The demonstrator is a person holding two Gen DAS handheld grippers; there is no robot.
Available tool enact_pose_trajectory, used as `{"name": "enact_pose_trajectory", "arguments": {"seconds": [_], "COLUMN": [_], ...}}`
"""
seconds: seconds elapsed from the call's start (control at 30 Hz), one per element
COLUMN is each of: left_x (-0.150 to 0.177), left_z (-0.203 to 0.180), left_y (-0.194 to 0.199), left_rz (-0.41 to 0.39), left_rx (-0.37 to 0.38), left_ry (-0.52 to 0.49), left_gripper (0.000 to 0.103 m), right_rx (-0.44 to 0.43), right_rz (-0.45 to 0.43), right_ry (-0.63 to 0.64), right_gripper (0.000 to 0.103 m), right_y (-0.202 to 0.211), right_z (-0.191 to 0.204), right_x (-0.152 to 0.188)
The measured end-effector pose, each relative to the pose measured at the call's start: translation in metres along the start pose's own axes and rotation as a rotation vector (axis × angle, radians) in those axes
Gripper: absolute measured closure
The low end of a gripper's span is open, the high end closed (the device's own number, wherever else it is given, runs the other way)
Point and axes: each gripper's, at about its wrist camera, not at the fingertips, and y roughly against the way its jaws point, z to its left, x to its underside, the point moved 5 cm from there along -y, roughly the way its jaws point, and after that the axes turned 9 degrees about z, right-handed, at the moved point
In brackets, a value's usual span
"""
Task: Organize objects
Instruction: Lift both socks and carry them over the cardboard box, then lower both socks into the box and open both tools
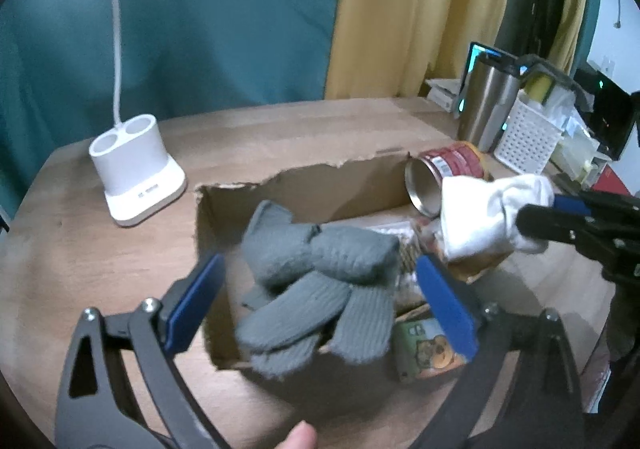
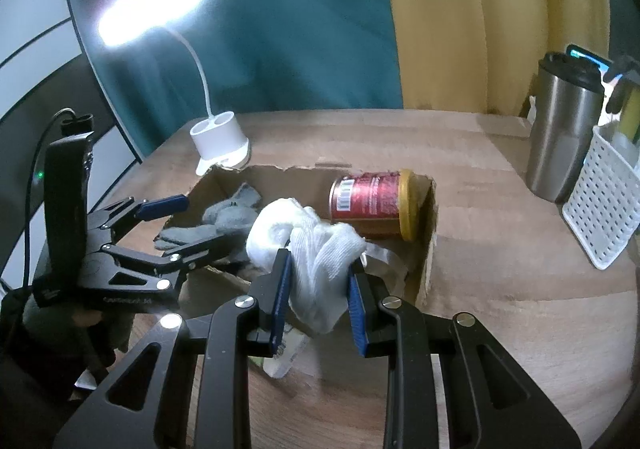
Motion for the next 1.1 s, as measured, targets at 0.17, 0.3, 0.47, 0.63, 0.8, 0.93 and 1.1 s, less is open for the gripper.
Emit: {"name": "enact_pose_trajectory", "arguments": {"seconds": [0.17, 0.3, 0.47, 0.63, 0.8, 0.93, 1.1], "left_x": [0.002, 0.005, 0.009, 0.014, 0.017, 0.015, 0.016], "left_z": [0.015, 0.027, 0.042, 0.050, 0.055, 0.057, 0.056], "left_y": [0.019, 0.025, 0.014, -0.006, -0.022, -0.024, -0.021], "left_rz": [-0.043, -0.051, -0.027, 0.014, 0.054, 0.060, 0.058], "left_rx": [0.000, -0.036, -0.105, -0.121, -0.097, -0.091, -0.064], "left_ry": [0.037, 0.044, 0.042, 0.044, 0.070, 0.080, 0.090], "left_gripper": [0.005, 0.005, 0.005, 0.005, 0.005, 0.005, 0.005], "right_rx": [0.008, 0.011, 0.012, 0.016, 0.017, 0.018, 0.015], "right_rz": [-0.005, -0.005, -0.007, 0.000, 0.010, 0.021, 0.039], "right_ry": [0.017, 0.029, 0.046, 0.058, 0.067, 0.072, 0.085], "right_gripper": [0.075, 0.075, 0.075, 0.075, 0.075, 0.075, 0.075], "right_y": [-0.002, -0.006, -0.011, -0.017, -0.025, -0.034, -0.046], "right_z": [0.006, 0.013, 0.021, 0.027, 0.030, 0.030, 0.032], "right_x": [-0.007, -0.014, -0.023, -0.028, -0.032, -0.036, -0.042]}}
